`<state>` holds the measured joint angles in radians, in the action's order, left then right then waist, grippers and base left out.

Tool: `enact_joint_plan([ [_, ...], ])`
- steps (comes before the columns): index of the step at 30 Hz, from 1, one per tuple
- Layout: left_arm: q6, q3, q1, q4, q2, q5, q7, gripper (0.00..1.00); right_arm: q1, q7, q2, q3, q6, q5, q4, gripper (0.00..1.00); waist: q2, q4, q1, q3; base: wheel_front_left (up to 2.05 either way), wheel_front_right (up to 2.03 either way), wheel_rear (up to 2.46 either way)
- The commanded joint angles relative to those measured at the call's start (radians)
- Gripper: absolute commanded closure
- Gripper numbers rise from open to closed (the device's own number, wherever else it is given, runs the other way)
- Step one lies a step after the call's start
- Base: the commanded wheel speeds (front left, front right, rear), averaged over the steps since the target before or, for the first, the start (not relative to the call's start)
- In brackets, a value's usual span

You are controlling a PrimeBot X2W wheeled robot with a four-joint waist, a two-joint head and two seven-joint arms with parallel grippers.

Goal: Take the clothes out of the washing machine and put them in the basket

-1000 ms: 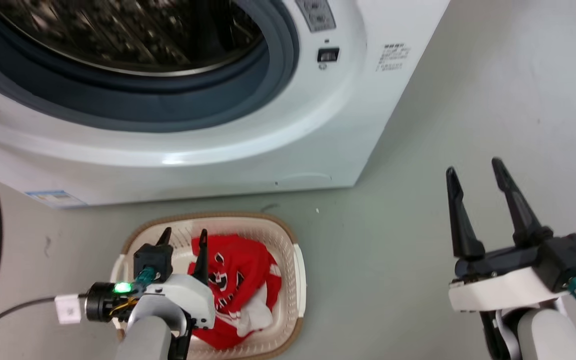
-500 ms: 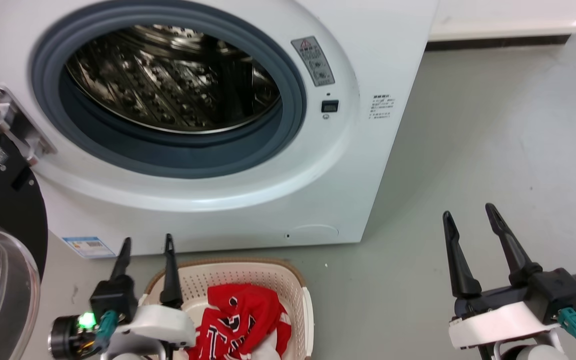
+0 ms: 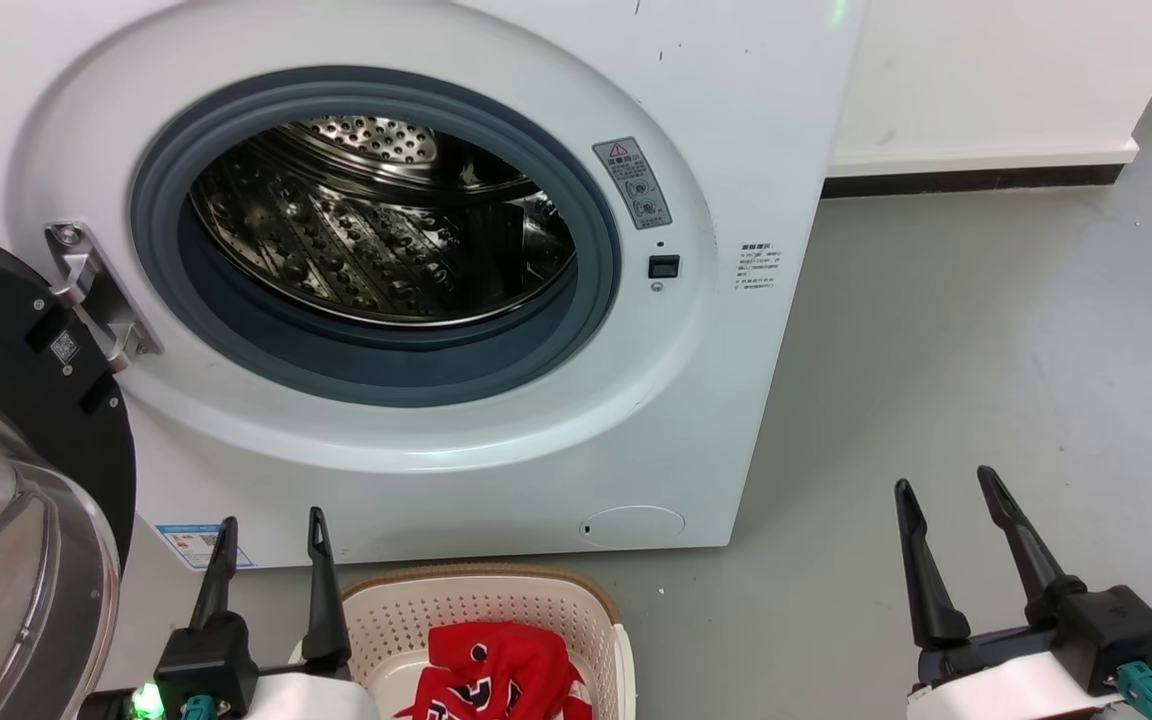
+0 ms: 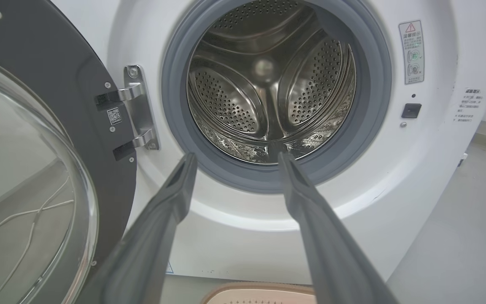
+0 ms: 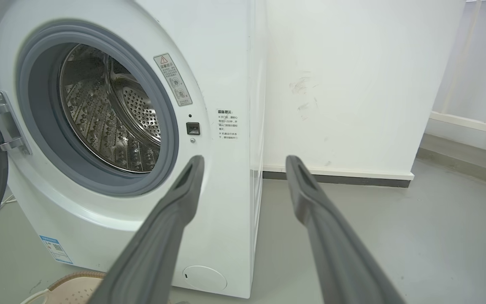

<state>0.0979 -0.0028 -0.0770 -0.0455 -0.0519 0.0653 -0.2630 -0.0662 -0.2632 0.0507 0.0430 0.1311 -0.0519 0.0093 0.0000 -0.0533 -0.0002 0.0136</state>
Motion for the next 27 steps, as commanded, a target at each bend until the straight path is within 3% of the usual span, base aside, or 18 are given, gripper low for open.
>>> enact_joint_plan([
  [1, 0.002, -0.004, -0.013, 0.004, 0.002, 0.007, -0.003, 0.0, -0.013, -0.002, -0.001, -0.003, -0.001, -0.001, 0.001, 0.0, 0.0, 0.002, 0.0002, -0.006, 0.0, 0.0, 0.0],
  [21, -0.013, -0.001, -0.015, -0.049, 0.002, 0.018, -0.003, 0.0, -0.026, -0.002, -0.001, 0.0, -0.001, -0.009, 0.004, 0.0, 0.0, -0.002, 0.0002, -0.019, 0.0, 0.0, 0.0],
  [22, -0.019, -0.001, -0.019, -0.051, 0.001, 0.026, 0.0, 1.0, -0.018, 0.0, 0.0, 0.002, 0.0, -0.01, 0.007, 1.0, 0.0, -0.002, 0.0002, -0.019, 0.0, 0.0, 0.0],
  [27, -0.021, 0.003, -0.021, -0.098, 0.002, 0.047, 0.013, 1.0, -0.025, 0.005, 0.001, 0.004, 0.0, -0.031, 0.044, 1.0, 0.0, -0.001, 0.0003, -0.019, 0.0, 0.0, 0.0],
])
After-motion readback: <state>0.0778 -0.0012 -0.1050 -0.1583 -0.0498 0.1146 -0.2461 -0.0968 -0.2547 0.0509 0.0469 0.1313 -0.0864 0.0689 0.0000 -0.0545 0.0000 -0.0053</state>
